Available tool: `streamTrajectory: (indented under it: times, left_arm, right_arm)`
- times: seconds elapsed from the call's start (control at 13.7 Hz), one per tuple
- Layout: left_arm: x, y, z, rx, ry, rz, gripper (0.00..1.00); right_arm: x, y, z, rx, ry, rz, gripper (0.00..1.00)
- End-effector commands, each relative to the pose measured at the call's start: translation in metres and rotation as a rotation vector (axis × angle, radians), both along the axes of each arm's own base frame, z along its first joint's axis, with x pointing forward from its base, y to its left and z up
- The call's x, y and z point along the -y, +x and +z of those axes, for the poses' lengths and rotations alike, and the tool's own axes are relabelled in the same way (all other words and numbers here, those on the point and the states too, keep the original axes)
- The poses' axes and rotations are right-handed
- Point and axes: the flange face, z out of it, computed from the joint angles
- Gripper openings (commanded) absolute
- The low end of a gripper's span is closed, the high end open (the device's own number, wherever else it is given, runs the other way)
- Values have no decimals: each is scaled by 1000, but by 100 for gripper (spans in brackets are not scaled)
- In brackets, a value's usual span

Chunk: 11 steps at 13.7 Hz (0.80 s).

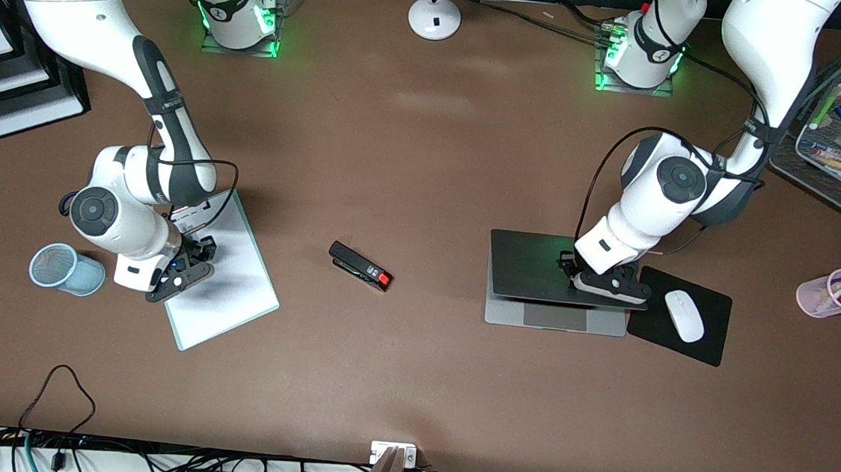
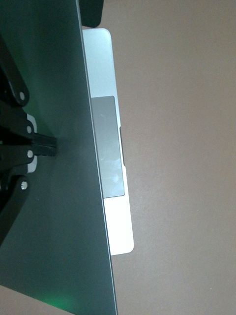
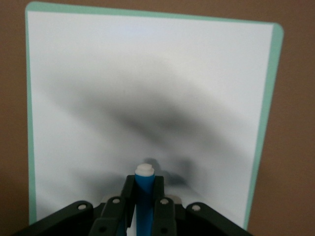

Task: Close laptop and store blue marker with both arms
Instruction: 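Carry the marker to the mesh cup while the left gripper presses the lid down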

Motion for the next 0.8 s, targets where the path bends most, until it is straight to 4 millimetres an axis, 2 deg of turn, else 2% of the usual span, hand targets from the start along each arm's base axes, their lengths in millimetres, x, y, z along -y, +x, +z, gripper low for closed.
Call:
streamTrajectory:
  times: [0.0, 0.22, 0.29, 0.73]
  left_arm:
    - [2, 16, -9, 25, -2, -15, 0]
    - [3, 18, -25, 38, -24, -11, 0]
    - [3, 17, -32, 30, -26, -11, 0]
    - [-6, 21, -56, 41, -25, -2, 0]
  right_arm:
    - [6, 13, 51, -16, -2, 33, 7]
    - [32, 14, 99, 20, 8, 99, 7]
    - [46, 13, 115, 27, 18, 126, 7]
    - [105, 11, 187, 92, 230, 335, 7]
